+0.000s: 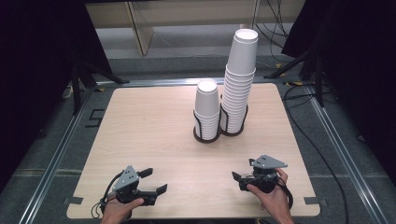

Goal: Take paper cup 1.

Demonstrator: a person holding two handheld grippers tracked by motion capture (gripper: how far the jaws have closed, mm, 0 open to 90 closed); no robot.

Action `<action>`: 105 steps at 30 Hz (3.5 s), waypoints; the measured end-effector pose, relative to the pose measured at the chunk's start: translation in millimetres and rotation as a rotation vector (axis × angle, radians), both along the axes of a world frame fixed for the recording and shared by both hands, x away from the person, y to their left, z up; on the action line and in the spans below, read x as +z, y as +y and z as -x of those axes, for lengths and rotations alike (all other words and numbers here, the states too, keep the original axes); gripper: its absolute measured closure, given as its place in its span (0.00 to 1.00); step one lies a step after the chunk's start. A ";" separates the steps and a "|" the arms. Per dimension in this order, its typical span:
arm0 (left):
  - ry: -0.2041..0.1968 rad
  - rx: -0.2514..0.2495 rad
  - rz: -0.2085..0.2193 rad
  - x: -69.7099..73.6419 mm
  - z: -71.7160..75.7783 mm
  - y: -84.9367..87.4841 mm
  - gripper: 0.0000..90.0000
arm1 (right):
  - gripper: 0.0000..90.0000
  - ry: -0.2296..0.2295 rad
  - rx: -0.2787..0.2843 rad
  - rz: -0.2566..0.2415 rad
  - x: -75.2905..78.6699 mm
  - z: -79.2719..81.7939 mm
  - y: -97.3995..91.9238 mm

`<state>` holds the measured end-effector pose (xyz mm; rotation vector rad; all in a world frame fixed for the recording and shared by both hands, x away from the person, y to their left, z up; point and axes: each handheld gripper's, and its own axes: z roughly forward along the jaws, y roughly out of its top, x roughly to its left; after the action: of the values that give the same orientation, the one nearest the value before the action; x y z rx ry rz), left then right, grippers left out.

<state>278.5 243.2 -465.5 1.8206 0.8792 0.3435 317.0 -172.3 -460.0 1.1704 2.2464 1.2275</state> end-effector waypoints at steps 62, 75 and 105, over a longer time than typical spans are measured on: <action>-0.018 0.026 -0.007 1.0 -3.2 2.9 0.16 | 0.18 -0.100 0.023 -0.040 40.0 -37.7 25.0; -0.029 0.026 0.005 -0.3 -5.5 1.5 0.16 | 0.18 -0.146 0.051 -0.058 62.6 -57.2 47.1; -0.021 0.029 -0.009 -0.5 -6.3 0.5 0.16 | 0.18 -0.225 0.024 -0.122 101.1 -96.7 65.3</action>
<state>284.8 243.7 -466.0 1.8114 0.8913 0.3850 413.7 -107.0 -358.9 0.9931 2.0511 1.4458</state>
